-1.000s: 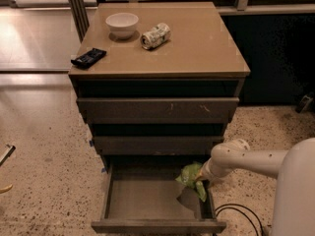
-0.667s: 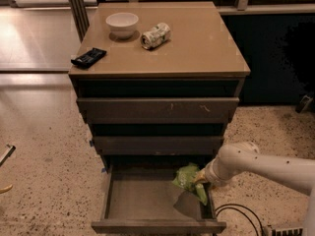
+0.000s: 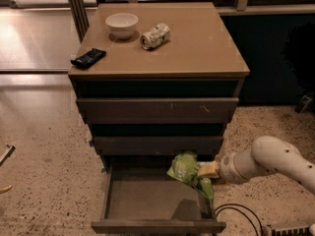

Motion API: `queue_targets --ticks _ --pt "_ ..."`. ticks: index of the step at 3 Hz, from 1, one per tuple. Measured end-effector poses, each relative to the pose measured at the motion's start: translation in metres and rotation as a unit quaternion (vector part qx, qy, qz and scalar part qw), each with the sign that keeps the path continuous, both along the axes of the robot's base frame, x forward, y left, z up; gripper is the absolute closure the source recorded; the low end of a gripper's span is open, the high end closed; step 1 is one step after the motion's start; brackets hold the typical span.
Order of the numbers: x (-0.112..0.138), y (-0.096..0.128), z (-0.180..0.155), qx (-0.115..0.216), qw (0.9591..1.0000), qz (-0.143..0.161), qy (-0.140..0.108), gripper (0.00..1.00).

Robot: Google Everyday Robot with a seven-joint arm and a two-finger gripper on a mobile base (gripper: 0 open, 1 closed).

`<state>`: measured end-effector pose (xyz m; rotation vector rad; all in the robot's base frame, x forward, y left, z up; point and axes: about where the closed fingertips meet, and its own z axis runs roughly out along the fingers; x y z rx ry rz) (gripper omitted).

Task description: Pick green rice chip bag from bottom drawer and place on counter

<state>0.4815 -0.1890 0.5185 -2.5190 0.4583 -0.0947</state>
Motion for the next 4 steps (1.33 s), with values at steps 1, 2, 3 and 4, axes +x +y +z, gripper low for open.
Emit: queue_targets --ticks 1,2,3,4 --pt "-0.015 -0.037 0.067 0.046 0.9973 0.018 -0.054 1.0" --pt "-0.027 -0.085 0.124 0.076 0.9891 0.041 -0.119 1.0" --pt "-0.022 -0.119 0.183 0.098 0.973 0.078 -0.194 1.0" --pt "-0.017 -0.129 0.194 0.092 0.9696 0.083 -0.211 1.0"
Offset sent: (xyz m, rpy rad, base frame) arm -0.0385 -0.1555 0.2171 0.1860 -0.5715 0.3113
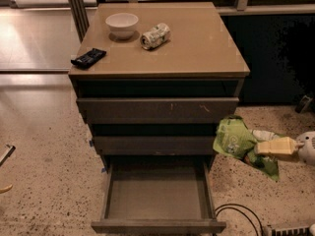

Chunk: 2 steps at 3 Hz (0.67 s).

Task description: Pick green rice chip bag from bottom drawer and place on counter

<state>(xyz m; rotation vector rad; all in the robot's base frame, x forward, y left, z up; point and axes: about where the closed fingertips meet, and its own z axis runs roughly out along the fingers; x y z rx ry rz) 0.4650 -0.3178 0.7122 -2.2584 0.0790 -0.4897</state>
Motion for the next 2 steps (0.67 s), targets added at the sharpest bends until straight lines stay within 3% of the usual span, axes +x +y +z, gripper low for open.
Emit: queue_targets --ticks 1,2 --pt "-0.0002 0.0009 -0.0007 0.0 1.0 0.001 0.001 1.0" --pt "0.0053 0.0026 -0.0006 0.032 0.9995 0.003 -0.001 1.0"
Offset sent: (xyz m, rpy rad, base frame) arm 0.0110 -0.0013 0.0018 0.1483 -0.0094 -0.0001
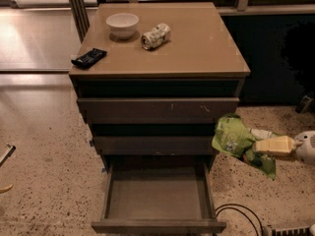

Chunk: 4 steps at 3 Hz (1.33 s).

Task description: Pick green rice chip bag from bottom drawer and place on counter

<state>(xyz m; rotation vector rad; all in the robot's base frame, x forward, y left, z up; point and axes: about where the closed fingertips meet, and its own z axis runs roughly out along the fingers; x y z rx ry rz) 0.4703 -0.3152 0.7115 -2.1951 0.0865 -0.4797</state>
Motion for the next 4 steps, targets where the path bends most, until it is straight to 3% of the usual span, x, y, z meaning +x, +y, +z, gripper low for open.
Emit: queue_targets --ticks 1,3,4 --pt "0.015 0.009 0.04 0.035 0.9985 0.009 -0.04 1.0" --pt "0.055 0.05 0.158 0.087 0.9868 0.031 -0.133 1.0" --pt "0.081 0.079 0.196 0.09 0.9857 0.016 -0.141 1.0"
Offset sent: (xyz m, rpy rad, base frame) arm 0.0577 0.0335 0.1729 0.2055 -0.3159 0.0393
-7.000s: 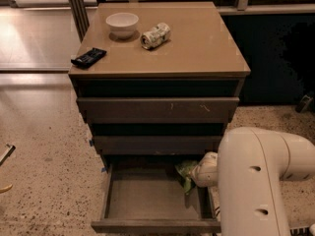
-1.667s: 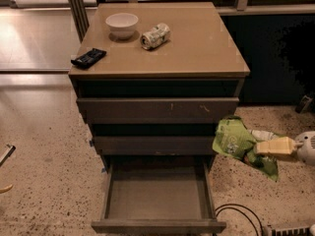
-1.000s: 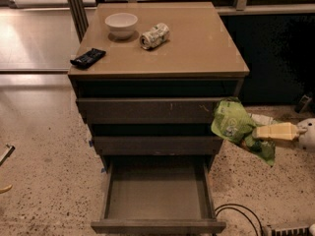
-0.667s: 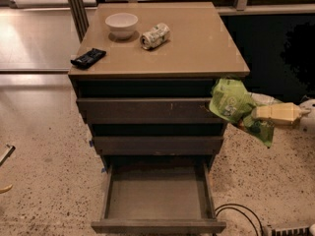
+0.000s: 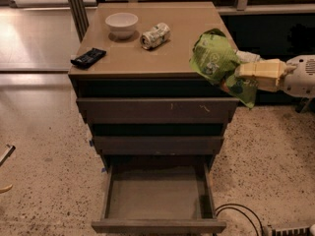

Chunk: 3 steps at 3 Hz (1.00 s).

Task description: Pick green rice chip bag from bottom drawer and place on counter

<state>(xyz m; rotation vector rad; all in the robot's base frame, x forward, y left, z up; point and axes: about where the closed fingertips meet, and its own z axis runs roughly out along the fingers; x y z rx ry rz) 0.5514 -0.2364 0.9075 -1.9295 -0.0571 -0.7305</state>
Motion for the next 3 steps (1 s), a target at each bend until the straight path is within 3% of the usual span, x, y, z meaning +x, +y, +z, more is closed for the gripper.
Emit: queue_targets --ticks 1,2,3 --pt "0.028 0.03 0.03 -0.002 0.9994 -0.033 0.008 1.0" --pt "0.073 0.058 0.061 -0.012 0.9952 -0.093 0.027 1.0" --pt "0.111 0.069 0.073 -0.029 0.9886 -0.14 0.048 1.0"
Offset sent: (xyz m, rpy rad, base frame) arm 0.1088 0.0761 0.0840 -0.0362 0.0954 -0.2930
